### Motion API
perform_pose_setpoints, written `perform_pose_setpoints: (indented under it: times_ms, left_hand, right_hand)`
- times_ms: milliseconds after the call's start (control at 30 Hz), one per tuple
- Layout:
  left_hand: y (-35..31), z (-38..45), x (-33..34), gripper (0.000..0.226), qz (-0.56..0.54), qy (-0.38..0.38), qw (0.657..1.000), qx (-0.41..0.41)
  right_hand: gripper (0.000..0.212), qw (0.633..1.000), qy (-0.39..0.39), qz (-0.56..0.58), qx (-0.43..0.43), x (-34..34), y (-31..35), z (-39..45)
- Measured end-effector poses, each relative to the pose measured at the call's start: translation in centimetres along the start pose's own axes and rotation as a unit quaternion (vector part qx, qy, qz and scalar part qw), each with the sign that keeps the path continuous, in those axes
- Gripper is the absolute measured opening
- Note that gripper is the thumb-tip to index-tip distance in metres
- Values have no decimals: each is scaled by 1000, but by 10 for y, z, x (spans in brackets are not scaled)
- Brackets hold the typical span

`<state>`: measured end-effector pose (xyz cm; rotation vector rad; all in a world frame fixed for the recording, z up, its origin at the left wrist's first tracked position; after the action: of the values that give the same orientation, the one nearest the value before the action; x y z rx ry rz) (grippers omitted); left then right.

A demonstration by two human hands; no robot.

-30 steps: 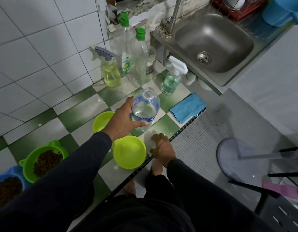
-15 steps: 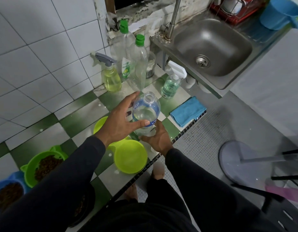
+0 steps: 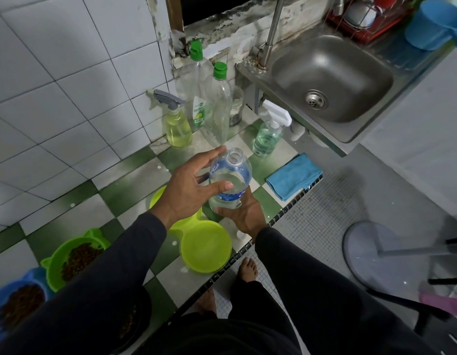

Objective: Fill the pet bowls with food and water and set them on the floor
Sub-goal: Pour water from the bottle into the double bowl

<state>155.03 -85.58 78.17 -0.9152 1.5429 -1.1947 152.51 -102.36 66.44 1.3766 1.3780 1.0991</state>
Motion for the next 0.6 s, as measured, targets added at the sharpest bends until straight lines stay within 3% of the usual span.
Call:
perform_pose_setpoints:
  times_ms: [133, 333, 400, 600]
  left_hand:
    - [-1, 0, -1, 75, -10, 2, 1000, 1]
    - [-7, -4, -4, 76, -53, -12, 998, 6]
    - [-11, -8, -5, 77, -68, -19, 997, 8]
    - [-27, -24, -5, 78, -93, -30, 995, 38]
  right_hand:
    - [76, 997, 6, -71, -13, -2, 6, -2]
    - [71, 999, 13, -37, -31, -5, 28, -9]
    - [72, 995, 20, -96, -3, -7, 38, -11]
    - [72, 967, 9, -244, -76, -19, 58, -31]
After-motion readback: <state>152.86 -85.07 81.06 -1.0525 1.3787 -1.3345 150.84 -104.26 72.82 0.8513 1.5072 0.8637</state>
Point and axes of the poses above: each hand's wrist, its own z-axis towards the middle knuckle, its own x-axis out of the palm, y = z × x, the point moved 4 cm from there along z, towards the middle knuckle, and after that the axes turned 5 degrees about -x, right-handed, at the moved point
